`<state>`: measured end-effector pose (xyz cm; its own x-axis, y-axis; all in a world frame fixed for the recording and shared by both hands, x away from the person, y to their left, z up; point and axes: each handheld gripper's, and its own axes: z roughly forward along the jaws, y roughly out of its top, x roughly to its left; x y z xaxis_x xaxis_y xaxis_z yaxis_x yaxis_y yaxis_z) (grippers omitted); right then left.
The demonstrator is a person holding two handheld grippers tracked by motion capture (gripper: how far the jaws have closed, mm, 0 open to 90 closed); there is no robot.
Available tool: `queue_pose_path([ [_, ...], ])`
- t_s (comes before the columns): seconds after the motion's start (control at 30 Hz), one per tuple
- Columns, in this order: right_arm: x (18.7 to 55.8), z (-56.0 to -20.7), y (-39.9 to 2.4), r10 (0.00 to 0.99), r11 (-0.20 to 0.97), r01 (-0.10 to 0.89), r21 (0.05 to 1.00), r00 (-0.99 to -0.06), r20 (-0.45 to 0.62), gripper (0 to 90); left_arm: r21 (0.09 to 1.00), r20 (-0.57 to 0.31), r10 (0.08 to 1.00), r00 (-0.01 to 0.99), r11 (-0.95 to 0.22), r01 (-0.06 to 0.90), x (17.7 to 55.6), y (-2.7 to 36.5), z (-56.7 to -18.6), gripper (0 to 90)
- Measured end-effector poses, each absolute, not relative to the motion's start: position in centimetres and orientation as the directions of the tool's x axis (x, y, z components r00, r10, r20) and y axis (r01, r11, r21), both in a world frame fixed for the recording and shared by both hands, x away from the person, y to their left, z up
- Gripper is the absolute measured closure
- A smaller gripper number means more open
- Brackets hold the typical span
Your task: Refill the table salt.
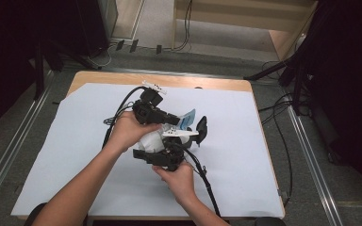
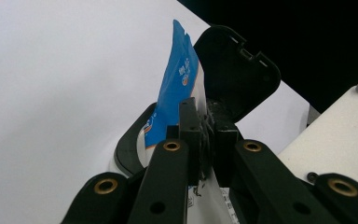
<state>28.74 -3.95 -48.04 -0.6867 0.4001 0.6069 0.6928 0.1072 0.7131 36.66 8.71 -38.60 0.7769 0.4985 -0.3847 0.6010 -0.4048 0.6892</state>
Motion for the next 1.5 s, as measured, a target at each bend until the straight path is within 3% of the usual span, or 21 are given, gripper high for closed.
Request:
queue_pose_path([
  [0.8, 28.71, -47.85, -3.98, 0.393, 0.098, 0.699, 0.708, -0.681, 0.618, 52.5, 0.685, -0.377, 0.497, 0.781, -0.418, 0.597, 36.72, 8.46, -38.33, 88.1],
  [1.5, 28.79, -47.77, -4.02, 0.387, 0.074, 0.717, 0.693, -0.661, 0.642, 55.8, 0.685, -0.386, 0.497, 0.777, -0.410, 0.602, 36.82, 8.43, -38.29, 87.7],
])
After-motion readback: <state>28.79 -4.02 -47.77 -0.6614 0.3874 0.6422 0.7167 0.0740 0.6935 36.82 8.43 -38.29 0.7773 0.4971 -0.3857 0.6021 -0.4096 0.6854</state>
